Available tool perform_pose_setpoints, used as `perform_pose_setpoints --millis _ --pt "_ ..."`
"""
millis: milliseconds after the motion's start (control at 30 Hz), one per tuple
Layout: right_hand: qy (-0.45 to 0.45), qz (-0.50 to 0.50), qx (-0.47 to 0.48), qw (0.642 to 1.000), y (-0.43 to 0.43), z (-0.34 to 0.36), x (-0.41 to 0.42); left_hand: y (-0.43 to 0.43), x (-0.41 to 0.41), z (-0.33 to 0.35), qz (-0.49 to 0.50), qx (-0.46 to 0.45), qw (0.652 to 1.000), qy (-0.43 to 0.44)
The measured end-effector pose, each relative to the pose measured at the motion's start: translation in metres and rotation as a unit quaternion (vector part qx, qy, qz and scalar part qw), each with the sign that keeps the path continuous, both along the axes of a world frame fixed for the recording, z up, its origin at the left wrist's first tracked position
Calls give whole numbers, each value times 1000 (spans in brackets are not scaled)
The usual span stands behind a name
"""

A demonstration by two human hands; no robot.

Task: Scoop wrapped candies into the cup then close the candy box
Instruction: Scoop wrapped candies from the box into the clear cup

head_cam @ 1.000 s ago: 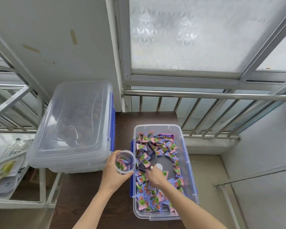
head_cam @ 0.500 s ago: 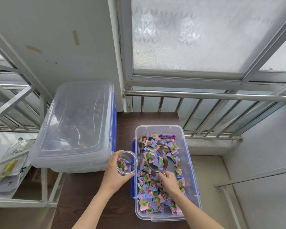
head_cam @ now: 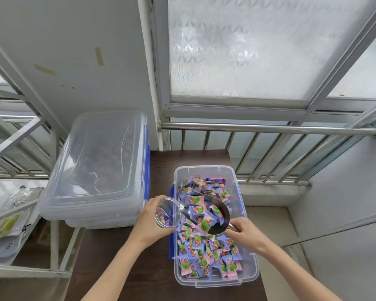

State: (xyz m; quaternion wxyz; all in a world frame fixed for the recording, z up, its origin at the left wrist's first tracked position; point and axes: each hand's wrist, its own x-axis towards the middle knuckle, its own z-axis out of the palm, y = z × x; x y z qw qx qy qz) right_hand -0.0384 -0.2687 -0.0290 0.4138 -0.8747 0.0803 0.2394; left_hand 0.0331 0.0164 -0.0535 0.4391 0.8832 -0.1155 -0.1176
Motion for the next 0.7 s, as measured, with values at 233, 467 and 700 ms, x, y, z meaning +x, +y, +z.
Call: perform_pose_setpoints --millis 233,467,700 --pt "78 153 -143 975 28 56 36 3 -4 8 -73 13 997 -2" --pt "93 256 -247 930 73 113 65 10 -7 7 -66 3 998 8" --pt "64 269 -290 916 76 124 56 15 -9 5 -33 -12 999 31"
